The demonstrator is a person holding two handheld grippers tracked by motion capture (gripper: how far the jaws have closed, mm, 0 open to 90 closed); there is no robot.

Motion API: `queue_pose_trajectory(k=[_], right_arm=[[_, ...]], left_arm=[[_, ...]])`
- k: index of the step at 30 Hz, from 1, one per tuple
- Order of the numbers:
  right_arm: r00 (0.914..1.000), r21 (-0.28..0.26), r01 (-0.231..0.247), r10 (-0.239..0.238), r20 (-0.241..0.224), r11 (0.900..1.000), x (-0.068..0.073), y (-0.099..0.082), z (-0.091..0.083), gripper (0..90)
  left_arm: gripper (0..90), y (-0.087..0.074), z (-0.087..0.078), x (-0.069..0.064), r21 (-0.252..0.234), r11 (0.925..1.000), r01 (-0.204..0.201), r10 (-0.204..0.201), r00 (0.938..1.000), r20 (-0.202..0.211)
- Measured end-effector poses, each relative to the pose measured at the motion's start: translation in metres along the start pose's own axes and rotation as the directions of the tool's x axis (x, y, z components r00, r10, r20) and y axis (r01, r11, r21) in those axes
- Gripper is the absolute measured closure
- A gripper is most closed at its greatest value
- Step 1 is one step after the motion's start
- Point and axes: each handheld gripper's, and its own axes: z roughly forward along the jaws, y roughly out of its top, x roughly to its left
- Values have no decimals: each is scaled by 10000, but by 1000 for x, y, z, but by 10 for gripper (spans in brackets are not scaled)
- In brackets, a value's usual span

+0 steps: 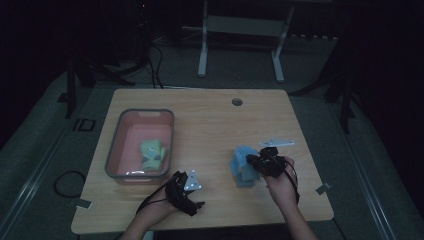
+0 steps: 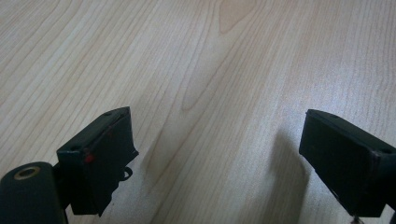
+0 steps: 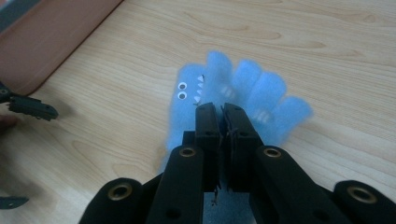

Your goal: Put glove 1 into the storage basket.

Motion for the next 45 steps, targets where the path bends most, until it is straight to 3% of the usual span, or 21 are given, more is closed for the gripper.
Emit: queue_pose_trajectory(k=[12, 25, 34, 38, 39, 42, 43, 44, 45], right_arm=[[9999, 708, 152, -153, 16, 9974, 9, -8, 23, 853], [9987, 1546, 380, -426, 263, 9872, 4, -23, 52, 820], [9997, 1606, 227, -227, -17, 9868, 0, -25, 53, 768], [9985, 1286, 470, -432, -325, 9906, -3, -23, 43, 591], [9985, 1286, 470, -432, -325, 9906, -3, -23, 43, 591], [9977, 850, 307, -254, -628, 9959, -12, -22, 34, 396], [9977, 850, 307, -254, -628, 9959, -12, -22, 34, 396], [9945, 743, 383, -308, -998, 9965, -16, -22, 30, 272], [9929, 654, 403, -326, -1141, 9970, -18, -22, 29, 242]], left_arm=[[106, 0, -1, -1, 27, 10000, -75, 75, 10000, 36], [106, 0, 0, -2, 71, 9998, -203, 202, 9998, 54], [106, 1, 2, -3, -146, 9997, -174, 176, 9997, 139], [106, 7, 0, -7, -428, 9991, 55, -54, 10000, 25], [106, 7, 0, -7, -428, 9991, 55, -54, 10000, 25], [107, 12, 0, -11, -81, 9999, 64, -62, 9998, 209], [107, 13, 0, -13, -82, 10000, -36, 37, 9999, 105], [114, 17, 1, -16, -212, 9998, 21, -18, 9999, 133], [114, 19, 0, -17, -239, 9997, 65, -59, 9996, 282]])
